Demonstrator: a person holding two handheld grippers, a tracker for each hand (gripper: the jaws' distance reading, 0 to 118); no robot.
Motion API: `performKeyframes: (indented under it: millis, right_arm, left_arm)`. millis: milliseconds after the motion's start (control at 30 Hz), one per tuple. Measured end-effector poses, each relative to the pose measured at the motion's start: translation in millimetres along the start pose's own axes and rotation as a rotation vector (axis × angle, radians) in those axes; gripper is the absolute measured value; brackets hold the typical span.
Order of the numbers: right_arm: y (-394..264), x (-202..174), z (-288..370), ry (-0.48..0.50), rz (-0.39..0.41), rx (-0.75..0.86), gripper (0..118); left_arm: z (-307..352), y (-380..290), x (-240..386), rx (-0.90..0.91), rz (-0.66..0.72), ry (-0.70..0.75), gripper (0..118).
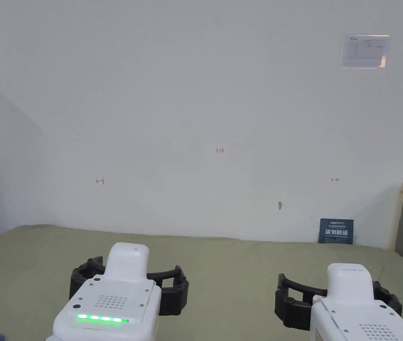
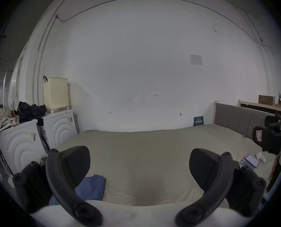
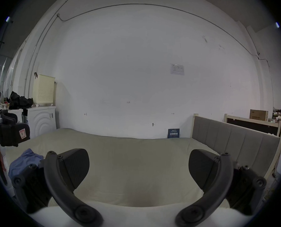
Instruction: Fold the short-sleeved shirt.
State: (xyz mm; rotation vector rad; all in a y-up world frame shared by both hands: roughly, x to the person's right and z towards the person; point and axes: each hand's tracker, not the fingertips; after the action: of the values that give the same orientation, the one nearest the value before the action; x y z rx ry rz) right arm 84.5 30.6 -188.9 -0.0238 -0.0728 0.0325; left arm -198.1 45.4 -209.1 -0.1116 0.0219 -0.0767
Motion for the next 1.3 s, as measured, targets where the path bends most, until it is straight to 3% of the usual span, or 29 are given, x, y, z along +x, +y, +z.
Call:
performKeyframes:
  millis: [767, 833, 867, 900, 933, 967, 1033, 1300]
  right_arm:
    - [-5, 2, -7, -0.001, 0.029, -0.042, 117]
    - [-5, 3, -8, -0.004, 0.030, -0.050, 105]
    - [-5, 3, -8, -0.004, 0.033, -0.056, 83]
    - [-5, 2, -8, -0.006, 0.037, -0.060, 25]
    - [-6, 2, -8, -0.009, 0.041, -0.056, 0]
    - [-7, 1, -11, -0.033, 0.044, -0.056, 0]
    - [-5, 4, -12, -0.042, 0.029, -0.057, 0]
    - [-11, 11, -15, -0.060, 0.027, -0.073, 0]
  left_arm:
    - [-9, -3, -1, -0.052, 0.023, -0.003, 118]
    - [-10, -3, -2, -0.056, 0.026, 0.003, 118]
    - [-11, -3, -2, -0.060, 0.026, -0.001, 116]
    - [-12, -3, -3, -0.068, 0.031, -0.013, 98]
    - [-12, -3, -4, -0.070, 0.040, -0.035, 56]
    - [-11, -3, -4, -0.065, 0.041, -0.036, 0]
    - [-14, -7, -1, -0.031, 0.028, 0.030, 0]
    - [-18, -15, -14, -0.070, 0.055, -0.008, 0]
